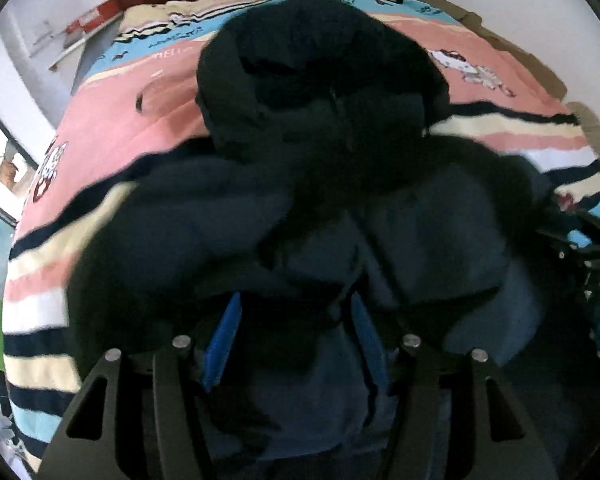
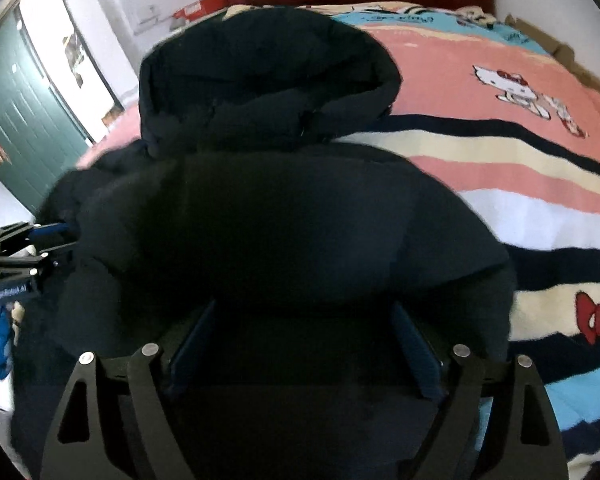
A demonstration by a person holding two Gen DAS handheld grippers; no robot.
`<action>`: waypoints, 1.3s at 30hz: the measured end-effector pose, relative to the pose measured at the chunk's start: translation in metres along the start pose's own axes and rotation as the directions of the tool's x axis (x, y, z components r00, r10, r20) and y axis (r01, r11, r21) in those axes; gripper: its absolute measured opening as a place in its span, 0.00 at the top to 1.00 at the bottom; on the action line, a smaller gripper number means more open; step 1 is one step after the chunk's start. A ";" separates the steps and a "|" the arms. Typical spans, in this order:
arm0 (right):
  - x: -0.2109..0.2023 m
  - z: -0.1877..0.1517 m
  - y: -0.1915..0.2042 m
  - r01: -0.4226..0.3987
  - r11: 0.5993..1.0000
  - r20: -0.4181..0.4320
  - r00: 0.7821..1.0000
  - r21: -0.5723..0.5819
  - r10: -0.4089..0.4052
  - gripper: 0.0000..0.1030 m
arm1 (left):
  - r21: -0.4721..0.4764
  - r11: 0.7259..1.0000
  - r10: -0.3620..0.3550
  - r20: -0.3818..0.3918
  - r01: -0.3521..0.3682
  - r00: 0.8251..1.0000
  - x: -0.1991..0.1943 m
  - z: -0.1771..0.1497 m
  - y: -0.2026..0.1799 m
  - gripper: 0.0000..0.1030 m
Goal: Fold large clothes
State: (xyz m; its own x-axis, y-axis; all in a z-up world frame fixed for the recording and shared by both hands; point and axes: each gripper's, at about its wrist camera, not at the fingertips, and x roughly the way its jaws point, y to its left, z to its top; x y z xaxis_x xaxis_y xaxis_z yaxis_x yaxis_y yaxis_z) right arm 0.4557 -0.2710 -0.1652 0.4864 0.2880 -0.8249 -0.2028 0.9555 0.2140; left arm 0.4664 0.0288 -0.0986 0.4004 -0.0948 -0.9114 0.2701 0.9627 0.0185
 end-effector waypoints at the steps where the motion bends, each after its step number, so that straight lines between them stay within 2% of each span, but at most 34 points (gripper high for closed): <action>1: -0.006 0.004 -0.006 -0.017 1.000 0.004 1.000 0.016 0.017 0.17 | 0.004 1.000 0.006 -0.004 -0.006 1.000 -0.007 0.014 0.004 0.46; 3: -0.018 0.021 -0.024 -0.030 0.998 0.011 1.000 0.048 0.030 0.17 | 0.021 1.000 0.003 -0.009 -0.003 1.000 -0.015 0.045 0.011 0.41; 5: -0.025 0.037 -0.040 -0.019 0.997 0.026 1.000 0.075 0.017 0.17 | 0.023 1.000 0.016 -0.022 -0.015 1.000 -0.015 0.078 0.023 0.40; 9: -0.020 0.078 -0.074 -0.027 0.987 0.035 0.999 0.156 0.021 0.14 | -0.062 0.998 -0.018 -0.050 0.014 0.999 0.002 0.147 0.058 0.40; 14: 0.009 0.148 -0.108 -0.057 0.966 0.082 0.996 0.251 0.037 0.13 | -0.180 0.982 -0.053 -0.015 0.049 0.998 0.032 0.206 0.098 0.40; 18: 0.051 0.205 -0.122 -0.095 0.952 0.132 0.990 0.291 0.059 0.11 | -0.224 0.971 -0.082 0.029 0.086 0.996 0.069 0.247 0.119 0.40; 23: 0.100 0.244 -0.125 -0.097 0.954 0.139 0.989 0.283 0.059 0.10 | -0.280 0.944 -0.163 0.063 0.174 0.985 0.115 0.267 0.134 0.40; 26: 0.128 0.259 -0.132 -0.106 0.945 0.138 0.988 0.310 0.066 0.09 | -0.275 0.945 -0.171 0.057 0.180 0.984 0.140 0.272 0.134 0.40; 28: 0.149 0.269 -0.134 -0.114 0.941 0.122 0.989 0.319 0.079 0.09 | -0.288 0.921 -0.249 0.078 0.261 0.965 0.154 0.271 0.137 0.40; 30: 0.164 0.277 -0.133 -0.165 0.935 0.134 0.983 0.315 0.128 0.08 | -0.293 0.893 -0.331 0.087 0.341 0.940 0.170 0.269 0.138 0.39; 33: 0.182 0.283 -0.125 -0.273 0.923 0.132 0.960 0.272 0.246 0.08 | -0.324 0.866 -0.382 0.066 0.382 0.922 0.194 0.263 0.140 0.39; 36: 0.195 0.281 -0.118 -0.329 0.913 0.101 0.944 0.241 0.313 0.06 | -0.344 0.835 -0.443 0.041 0.429 0.895 0.216 0.255 0.140 0.39; 38: 0.205 0.277 -0.117 -0.352 0.907 0.079 0.936 0.232 0.343 0.04 | -0.340 0.838 -0.447 0.025 0.428 0.894 0.226 0.251 0.138 0.37; 39: 0.210 0.277 -0.115 -0.341 0.913 0.059 0.940 0.227 0.336 0.03 | -0.337 0.839 -0.447 0.023 0.427 0.894 0.229 0.250 0.136 0.37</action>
State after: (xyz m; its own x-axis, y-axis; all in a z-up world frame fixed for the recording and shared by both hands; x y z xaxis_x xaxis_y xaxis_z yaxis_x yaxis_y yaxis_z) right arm 0.8167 -0.3031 -0.2185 0.4395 0.5956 -0.6724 -0.1581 0.7882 0.5948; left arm 0.8134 0.0749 -0.2019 0.2573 -0.5204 -0.8142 0.1023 0.8525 -0.5126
